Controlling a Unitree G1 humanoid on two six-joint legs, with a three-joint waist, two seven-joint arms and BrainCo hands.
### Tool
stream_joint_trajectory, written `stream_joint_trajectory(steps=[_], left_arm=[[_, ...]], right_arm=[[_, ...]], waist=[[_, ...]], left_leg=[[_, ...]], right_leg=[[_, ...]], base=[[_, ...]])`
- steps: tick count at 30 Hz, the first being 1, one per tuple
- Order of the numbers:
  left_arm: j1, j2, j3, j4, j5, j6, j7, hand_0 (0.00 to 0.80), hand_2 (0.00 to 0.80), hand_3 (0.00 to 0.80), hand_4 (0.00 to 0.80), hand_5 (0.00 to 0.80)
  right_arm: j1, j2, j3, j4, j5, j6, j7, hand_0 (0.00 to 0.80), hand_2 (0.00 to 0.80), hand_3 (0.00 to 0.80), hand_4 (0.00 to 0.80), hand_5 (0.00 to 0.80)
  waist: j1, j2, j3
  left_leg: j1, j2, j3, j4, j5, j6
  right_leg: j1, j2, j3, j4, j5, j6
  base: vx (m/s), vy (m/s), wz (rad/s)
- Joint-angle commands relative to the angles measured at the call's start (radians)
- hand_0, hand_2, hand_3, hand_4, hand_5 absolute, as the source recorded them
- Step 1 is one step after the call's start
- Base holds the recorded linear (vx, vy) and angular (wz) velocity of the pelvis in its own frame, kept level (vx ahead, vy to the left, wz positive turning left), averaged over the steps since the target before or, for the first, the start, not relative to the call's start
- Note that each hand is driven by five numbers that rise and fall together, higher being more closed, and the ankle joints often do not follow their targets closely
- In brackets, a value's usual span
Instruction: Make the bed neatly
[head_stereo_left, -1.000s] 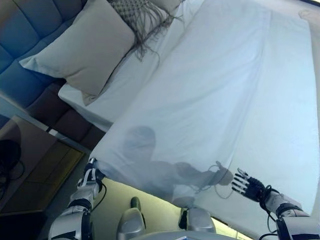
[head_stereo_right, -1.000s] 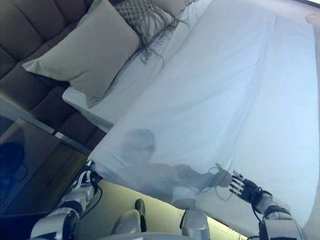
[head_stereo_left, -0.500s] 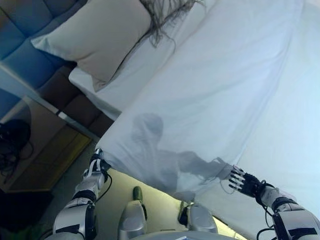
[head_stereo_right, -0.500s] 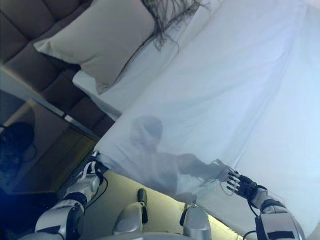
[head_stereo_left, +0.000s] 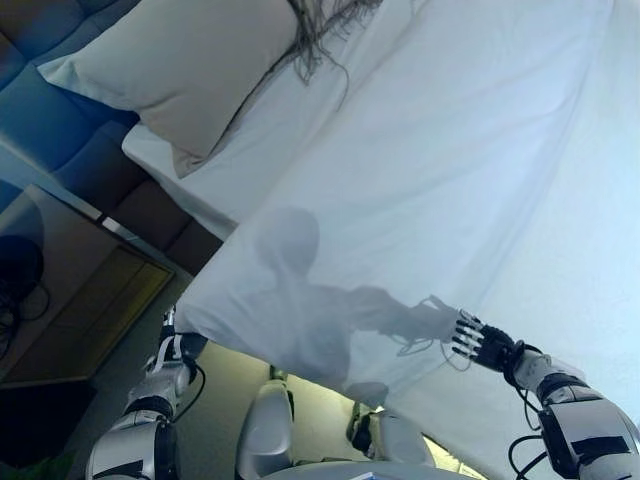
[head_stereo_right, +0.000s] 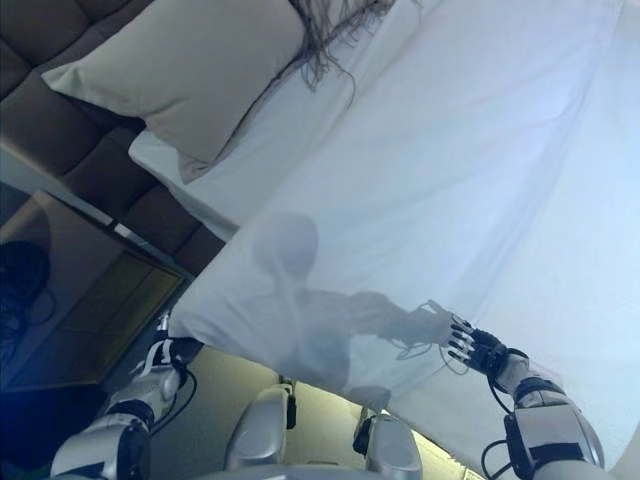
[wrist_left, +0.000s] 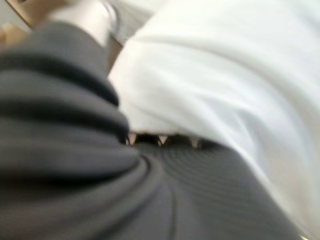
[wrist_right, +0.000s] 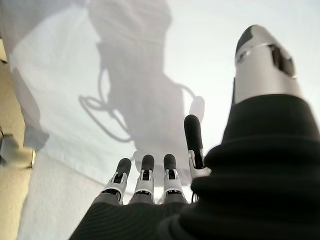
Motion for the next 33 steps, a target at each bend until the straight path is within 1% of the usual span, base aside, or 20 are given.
stream_joint_trajectory(steps=[1, 5, 7, 10, 12, 14, 15, 18, 21, 23, 25, 26, 28, 31, 33], left_arm=[[0.163, 0.132, 0.112, 0.053, 0.059, -0.037, -0.018, 0.0, 0.0, 0.0, 0.0, 0.0], [0.234, 0.133, 0.125, 0.092, 0.228, 0.02, -0.051, 0.0, 0.0, 0.0, 0.0, 0.0], [0.271, 0.131, 0.133, 0.115, 0.283, 0.049, -0.073, 0.0, 0.0, 0.0, 0.0, 0.0], [0.319, 0.125, 0.143, 0.134, 0.34, 0.082, -0.101, 0.0, 0.0, 0.0, 0.0, 0.0], [0.341, 0.125, 0.141, 0.141, 0.394, 0.118, -0.152, 0.0, 0.0, 0.0, 0.0, 0.0], [0.351, 0.121, 0.13, 0.135, 0.428, 0.153, -0.217, 0.0, 0.0, 0.0, 0.0, 0.0], [0.36, 0.108, 0.112, 0.124, 0.45, 0.171, -0.246, 0.0, 0.0, 0.0, 0.0, 0.0], [0.376, 0.079, 0.064, 0.108, 0.493, 0.177, -0.265, 0.0, 0.0, 0.0, 0.0, 0.0], [0.383, 0.086, 0.038, 0.093, 0.498, 0.184, -0.316, 0.0, 0.0, 0.0, 0.0, 0.0], [0.376, 0.093, 0.009, 0.057, 0.499, 0.192, -0.413, 0.0, 0.0, 0.0, 0.0, 0.0], [0.368, 0.085, -0.042, -0.03, 0.472, 0.193, -0.498, 0.0, 0.0, 0.0, 0.0, 0.0], [0.364, 0.077, -0.074, -0.086, 0.44, 0.188, -0.517, 0.0, 0.0, 0.0, 0.0, 0.0], [0.358, 0.055, -0.143, -0.219, 0.384, 0.158, -0.583, 0.0, 0.0, 0.0, 0.0, 0.0], [0.338, 0.033, -0.197, -0.32, 0.376, 0.084, -0.674, 0.0, 0.0, 0.0, 0.0, 0.0], [0.312, 0.029, -0.22, -0.369, 0.386, 0.057, -0.702, 0.0, 0.0, 0.0, 0.0, 0.0]], right_arm=[[0.026, -0.005, -0.013, -0.007, 0.03, -0.016, 0.003, 0.0, 0.0, 0.0, 0.0, 0.0], [0.051, -0.007, -0.027, -0.024, 0.029, -0.019, 0.014, 0.0, 0.0, 0.0, 0.0, 0.0], [0.069, -0.012, -0.046, -0.028, 0.025, -0.021, 0.021, 0.0, 0.0, 0.0, 0.0, 0.0], [0.098, -0.016, -0.07, -0.028, 0.022, -0.019, 0.024, 0.0, 0.0, 0.0, 0.0, 0.0], [0.115, -0.016, -0.081, -0.021, 0.02, -0.011, 0.027, 0.0, 0.0, 0.0, 0.0, 0.0], [0.129, -0.014, -0.088, -0.012, 0.019, -0.006, 0.032, 0.0, 0.0, 0.0, 0.0, 0.0], [0.137, -0.011, -0.092, -0.008, 0.019, -0.005, 0.033, 0.0, 0.0, 0.0, 0.0, 0.0], [0.155, 0.003, -0.099, 0.001, 0.014, -0.01, 0.04, 0.0, 0.0, 0.0, 0.0, 0.0], [0.165, 0.001, -0.103, 0.005, 0.006, 0.005, 0.041, 0.0, 0.0, 0.0, 0.0, 0.0], [0.172, 0.0, -0.102, 0.006, 0.004, 0.016, 0.034, 0.0, 0.0, 0.0, 0.0, 0.0], [0.184, 0.004, -0.101, -0.001, 0.004, 0.022, 0.022, 0.0, 0.0, 0.0, 0.0, 0.0], [0.191, 0.007, -0.1, -0.006, -0.001, 0.022, 0.016, 0.0, 0.0, 0.0, 0.0, 0.0], [0.206, 0.016, -0.096, -0.017, -0.009, 0.023, 0.005, 0.0, 0.0, 0.0, 0.0, 0.0], [0.213, 0.025, -0.092, -0.02, -0.018, 0.023, 0.005, 0.0, 0.0, 0.0, 0.0, 0.0], [0.213, 0.025, -0.086, -0.021, -0.018, 0.029, 0.01, 0.0, 0.0, 0.0, 0.0, 0.0]], waist=[[0.077, -0.026, 0.019], [0.096, -0.034, 0.002], [0.099, -0.032, -0.01], [0.103, -0.025, -0.029], [0.108, -0.022, -0.047], [0.11, -0.02, -0.063], [0.11, -0.019, -0.075], [0.11, -0.016, -0.102], [0.102, -0.011, -0.129], [0.096, -0.008, -0.145], [0.09, -0.006, -0.153], [0.087, -0.005, -0.154], [0.08, -0.002, -0.154], [0.073, -0.003, -0.149], [0.065, -0.006, -0.149]], left_leg=[[0.011, -0.049, 0.011, 0.044, -0.085, -0.002], [0.043, -0.042, 0.045, 0.019, -0.083, 0.001], [0.054, -0.038, 0.058, 0.011, -0.084, 0.002], [0.068, -0.038, 0.063, 0.002, -0.084, 0.003], [0.086, -0.041, 0.063, -0.016, -0.082, 0.006], [0.107, -0.042, 0.062, -0.039, -0.079, 0.008], [0.121, -0.042, 0.062, -0.055, -0.077, 0.009], [0.146, -0.041, 0.056, -0.09, -0.068, 0.01], [0.173, -0.039, 0.055, -0.124, -0.06, 0.008], [0.193, -0.038, 0.054, -0.143, -0.056, 0.008], [0.207, -0.038, 0.056, -0.147, -0.059, 0.009], [0.21, -0.037, 0.059, -0.145, -0.061, 0.01], [0.212, -0.034, 0.064, -0.138, -0.065, 0.013], [0.22, -0.029, 0.068, -0.133, -0.07, 0.013], [0.231, -0.026, 0.072, -0.136, -0.073, 0.013]], right_leg=[[-0.019, -0.044, -0.035, 0.025, 0.022, 0.027], [0.025, -0.058, -0.072, -0.019, 0.045, 0.046], [0.04, -0.063, -0.074, -0.037, 0.052, 0.051], [0.062, -0.069, -0.07, -0.052, 0.055, 0.057], [0.082, -0.071, -0.071, -0.064, 0.058, 0.062], [0.096, -0.071, -0.072, -0.076, 0.062, 0.065], [0.104, -0.07, -0.073, -0.086, 0.065, 0.067], [0.113, -0.067, -0.067, -0.101, 0.072, 0.069], [0.127, -0.06, -0.059, -0.117, 0.075, 0.068], [0.137, -0.056, -0.055, -0.124, 0.076, 0.067], [0.145, -0.055, -0.051, -0.127, 0.077, 0.066], [0.145, -0.055, -0.049, -0.126, 0.077, 0.065], [0.141, -0.055, -0.042, -0.122, 0.079, 0.061], [0.145, -0.054, -0.033, -0.121, 0.08, 0.058], [0.148, -0.052, -0.026, -0.121, 0.08, 0.057]], base=[[0.0, 0.0, 0.0], [0.015, 0.006, -0.03], [0.053, 0.012, -0.02], [0.07, 0.013, 0.1], [0.1, 0.003, 0.18], [0.106, -0.023, 0.16], [0.097, -0.024, 0.1], [0.092, -0.021, 0.02], [0.108, -0.009, 0.0], [0.122, -0.007, -0.01], [0.101, -0.003, -0.02], [0.069, 0.008, 0.0], [0.052, 0.013, 0.01], [0.057, 0.0, -0.01], [0.078, 0.007, -0.07]])
